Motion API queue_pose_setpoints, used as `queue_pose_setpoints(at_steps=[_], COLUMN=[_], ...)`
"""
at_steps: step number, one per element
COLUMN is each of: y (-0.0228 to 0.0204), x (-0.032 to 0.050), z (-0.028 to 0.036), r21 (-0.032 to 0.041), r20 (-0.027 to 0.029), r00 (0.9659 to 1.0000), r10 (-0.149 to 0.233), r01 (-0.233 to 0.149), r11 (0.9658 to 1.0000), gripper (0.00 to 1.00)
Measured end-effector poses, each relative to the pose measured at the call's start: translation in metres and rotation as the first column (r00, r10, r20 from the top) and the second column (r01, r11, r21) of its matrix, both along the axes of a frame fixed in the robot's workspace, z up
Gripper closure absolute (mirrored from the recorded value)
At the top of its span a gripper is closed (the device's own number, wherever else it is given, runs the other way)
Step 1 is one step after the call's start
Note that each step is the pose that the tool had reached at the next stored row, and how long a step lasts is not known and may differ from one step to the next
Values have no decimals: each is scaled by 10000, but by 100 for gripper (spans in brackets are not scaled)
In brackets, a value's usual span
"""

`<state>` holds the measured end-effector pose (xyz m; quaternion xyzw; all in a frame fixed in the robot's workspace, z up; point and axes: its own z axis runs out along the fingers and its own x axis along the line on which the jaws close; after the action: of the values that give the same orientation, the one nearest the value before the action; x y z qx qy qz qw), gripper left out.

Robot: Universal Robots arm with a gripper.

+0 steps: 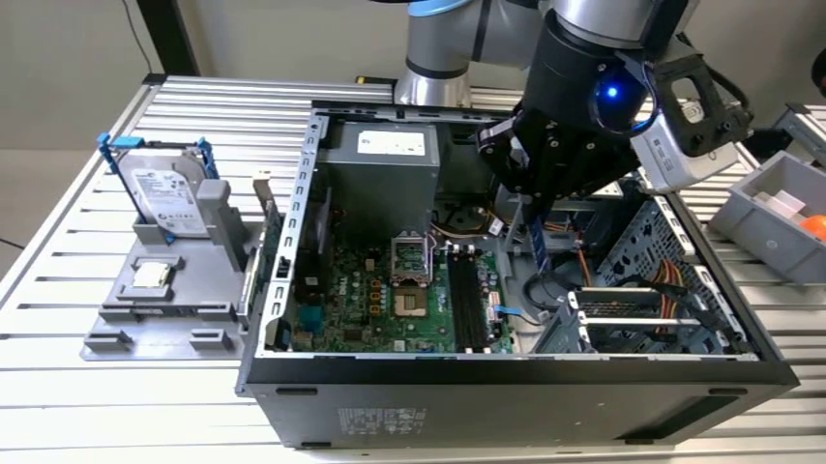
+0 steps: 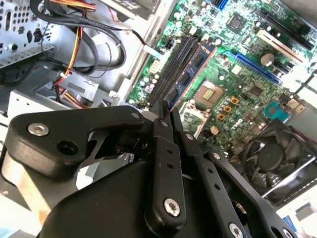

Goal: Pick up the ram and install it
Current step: 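Insert the ram into the slot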

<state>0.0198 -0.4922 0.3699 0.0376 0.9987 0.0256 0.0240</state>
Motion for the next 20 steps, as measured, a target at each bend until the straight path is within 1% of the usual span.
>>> queue_pose_setpoints(at_steps=[4,9,20], y=[2,12,11], x=[-1,-5,-5], z=[-24,-95,-98], r21=[4,2,-5], r20=[2,1,1], r00=[10000,9999,9999], r10=[74,127,128], r01=[-74,-127,-128], r11=[10000,9999,9999], gripper=[100,100,100])
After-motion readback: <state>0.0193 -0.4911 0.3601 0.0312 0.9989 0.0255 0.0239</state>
